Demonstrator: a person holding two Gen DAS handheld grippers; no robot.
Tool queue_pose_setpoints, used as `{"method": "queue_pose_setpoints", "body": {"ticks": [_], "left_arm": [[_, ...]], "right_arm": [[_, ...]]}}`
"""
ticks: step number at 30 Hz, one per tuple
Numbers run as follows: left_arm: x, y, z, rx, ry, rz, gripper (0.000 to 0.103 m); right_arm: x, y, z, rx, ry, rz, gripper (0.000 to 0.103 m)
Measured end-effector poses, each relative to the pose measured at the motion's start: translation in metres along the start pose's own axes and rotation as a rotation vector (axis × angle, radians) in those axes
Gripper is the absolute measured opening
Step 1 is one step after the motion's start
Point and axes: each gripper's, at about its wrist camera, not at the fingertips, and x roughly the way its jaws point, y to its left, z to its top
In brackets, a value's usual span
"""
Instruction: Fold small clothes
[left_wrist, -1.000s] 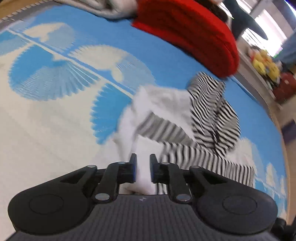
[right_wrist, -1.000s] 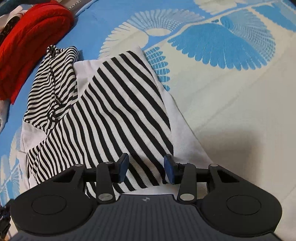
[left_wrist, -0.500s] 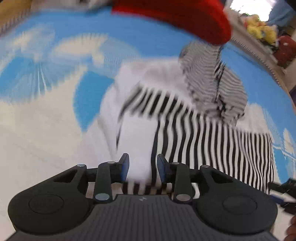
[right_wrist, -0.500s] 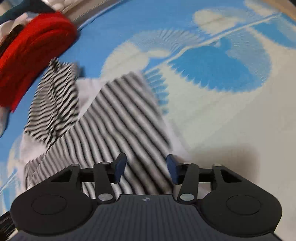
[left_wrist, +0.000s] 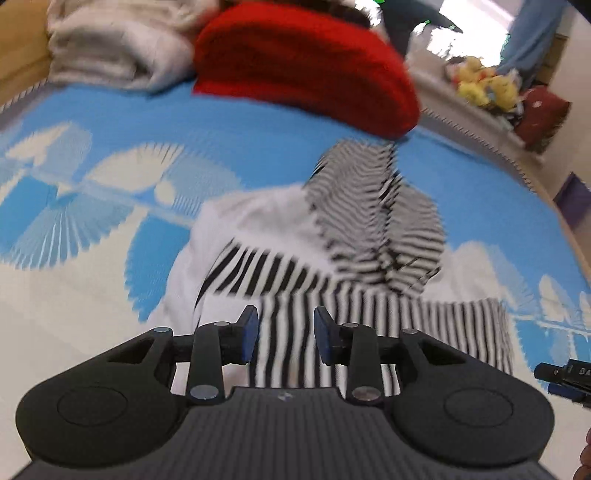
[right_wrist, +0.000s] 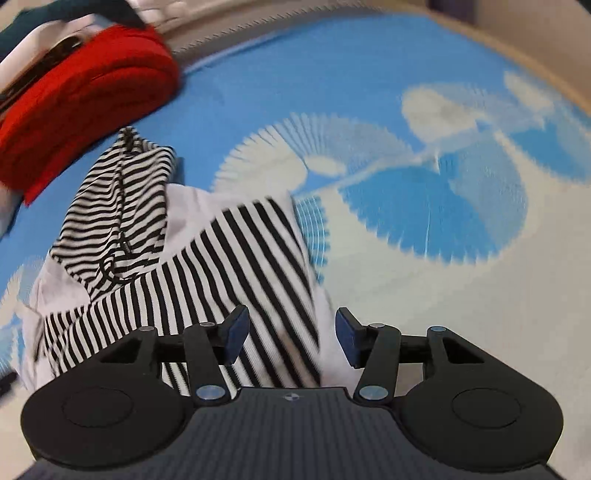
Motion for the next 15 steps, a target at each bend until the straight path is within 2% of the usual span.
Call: {"method": "queue_pose_setpoints", "body": {"ticks": [3, 7, 12, 15], "left_arm": [[-0.009, -0.012, 0.013, 0.055, -0.047, -0.022, 0.038], [0.012, -0.027, 0.045, 0.115, -0.078, 0.0, 0.038], [0.077, -0.054, 0.106, 0.176, -0.113, 0.001, 0.038], [0.131, -0.068, 0.14, 0.161, -0.071, -0.025, 0.038]], "right_arm": [[-0.007, 0.0, 0.007, -0.086, -0.05, -0.034, 0.054], [-0.011, -0.013, 0.011, -0.141, -0.059, -0.062, 0.054], [-0.007, -0.032, 0.011, -0.169, -0.038, -0.087, 0.054], [-0.002, -0.041, 0.011, -0.173, -0.024, -0.094, 0.054]]}}
